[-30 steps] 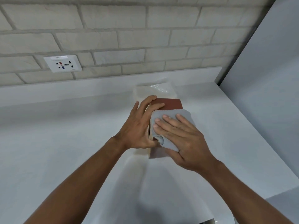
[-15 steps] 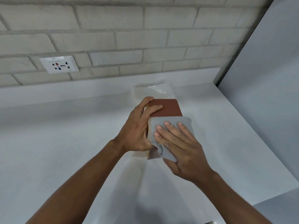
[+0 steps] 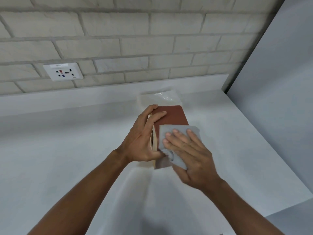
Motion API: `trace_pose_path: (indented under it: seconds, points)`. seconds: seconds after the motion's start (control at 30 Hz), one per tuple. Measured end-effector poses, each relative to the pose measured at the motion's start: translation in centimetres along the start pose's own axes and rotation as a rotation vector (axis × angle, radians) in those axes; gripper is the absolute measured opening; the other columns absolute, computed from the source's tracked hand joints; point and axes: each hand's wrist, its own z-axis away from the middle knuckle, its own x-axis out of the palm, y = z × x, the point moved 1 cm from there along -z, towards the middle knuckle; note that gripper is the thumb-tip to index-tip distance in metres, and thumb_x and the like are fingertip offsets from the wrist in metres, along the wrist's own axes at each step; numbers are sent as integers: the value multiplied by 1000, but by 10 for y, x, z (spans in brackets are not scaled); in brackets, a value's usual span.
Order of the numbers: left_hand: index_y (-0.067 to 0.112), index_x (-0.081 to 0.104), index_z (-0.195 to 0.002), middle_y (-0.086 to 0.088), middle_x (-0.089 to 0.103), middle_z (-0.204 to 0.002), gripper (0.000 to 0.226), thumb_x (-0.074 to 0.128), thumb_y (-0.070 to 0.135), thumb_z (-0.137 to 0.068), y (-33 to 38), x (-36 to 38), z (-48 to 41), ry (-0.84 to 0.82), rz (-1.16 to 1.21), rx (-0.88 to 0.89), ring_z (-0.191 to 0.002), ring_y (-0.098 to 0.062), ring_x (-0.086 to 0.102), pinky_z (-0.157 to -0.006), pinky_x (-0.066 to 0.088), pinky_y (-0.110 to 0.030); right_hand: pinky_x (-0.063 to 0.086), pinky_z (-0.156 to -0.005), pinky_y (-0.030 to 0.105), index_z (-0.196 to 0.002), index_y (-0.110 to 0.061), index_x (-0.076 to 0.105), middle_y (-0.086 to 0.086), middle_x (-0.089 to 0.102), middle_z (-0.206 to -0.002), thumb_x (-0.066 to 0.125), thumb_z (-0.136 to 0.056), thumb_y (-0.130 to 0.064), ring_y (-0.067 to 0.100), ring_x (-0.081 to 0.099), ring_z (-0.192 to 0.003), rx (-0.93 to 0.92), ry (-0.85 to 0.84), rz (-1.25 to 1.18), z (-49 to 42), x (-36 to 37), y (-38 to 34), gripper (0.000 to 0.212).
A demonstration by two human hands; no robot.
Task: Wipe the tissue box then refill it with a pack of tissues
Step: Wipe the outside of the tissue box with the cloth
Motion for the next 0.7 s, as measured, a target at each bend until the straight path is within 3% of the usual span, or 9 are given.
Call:
trace_pose_path:
  seconds: [0.1, 0.17, 0.23, 0.27, 0.3, 0.37, 0.53, 0.63, 0.7]
  points:
    - [22, 33, -155, -10, 23, -164, 112, 83, 62, -63, 3, 4, -1, 2, -19, -27, -151, -26, 31, -112, 43, -52, 39, -111, 53, -127, -6, 60, 6, 61, -133, 48, -96, -20, 21, 51, -133, 209, 128, -109, 9, -13, 18, 36]
    - [25, 30, -155, -8, 22, -164, 114, 83, 65, -62, 2, 5, -2, -1, -40, -33, -149, -25, 32, -111, 44, -53, 39, -112, 41, -127, -12, 60, -7, 62, -130, 50, -93, -18, 9, 52, -130, 383, 162, -236, 7, -16, 18, 35]
    - [25, 30, -156, -7, 21, -164, 115, 84, 65, -62, 2, 5, -2, -5, -33, -38, -149, -25, 32, -111, 44, -52, 48, -100, 27, -118, -19, 68, -21, 68, -109, 52, -93, -26, -3, 61, -112, 630, 157, -418, -1, -19, 18, 30]
    - [24, 30, -156, -7, 21, -165, 116, 84, 65, -63, 2, 6, -1, -5, -24, -38, -150, -25, 31, -112, 44, -52, 52, -85, 23, -102, -24, 74, -26, 70, -87, 53, -93, -29, -5, 65, -92, 748, 158, -520, -6, -20, 19, 23]
    - [22, 29, -157, -8, 21, -164, 116, 84, 65, -64, 2, 5, -1, -5, -18, -37, -151, -25, 30, -113, 43, -52, 50, -70, 20, -83, -26, 73, -25, 65, -66, 54, -93, -29, -4, 63, -73, 836, 158, -598, -12, -21, 22, 21]
    - [19, 27, -158, -9, 21, -164, 118, 82, 67, -66, 2, 6, -2, -9, -16, -32, -151, -25, 29, -113, 43, -52, 42, -56, 20, -64, -19, 64, -16, 55, -49, 55, -92, -28, 2, 54, -53, 906, 117, -608, -25, -21, 30, 31]
    - [16, 13, -164, -2, 16, -167, 129, 77, 73, -68, 3, 3, -1, -21, -37, -51, -153, -12, 22, -120, 37, -44, 33, -52, 33, -66, 6, 54, 1, 42, -34, 50, -86, -46, 16, 42, -38, 966, -61, -605, -53, -16, 54, 56]
    - [20, -2, -166, 5, 6, -171, 135, 73, 77, -69, 3, 6, 0, -29, -60, -77, -156, -6, 11, -126, 25, -36, 42, -60, 33, -68, -1, 64, -4, 56, -43, 54, -90, -39, 14, 56, -48, 965, -61, -617, -46, -22, 48, 46]
    - [26, -12, -164, 6, 1, -173, 139, 73, 78, -68, 3, 7, 0, -43, -52, -95, -159, -11, 10, -127, 23, -38, 50, -82, 21, -92, -18, 78, -14, 75, -87, 56, -92, -26, 5, 69, -91, 899, -21, -686, -27, -31, 36, 23]
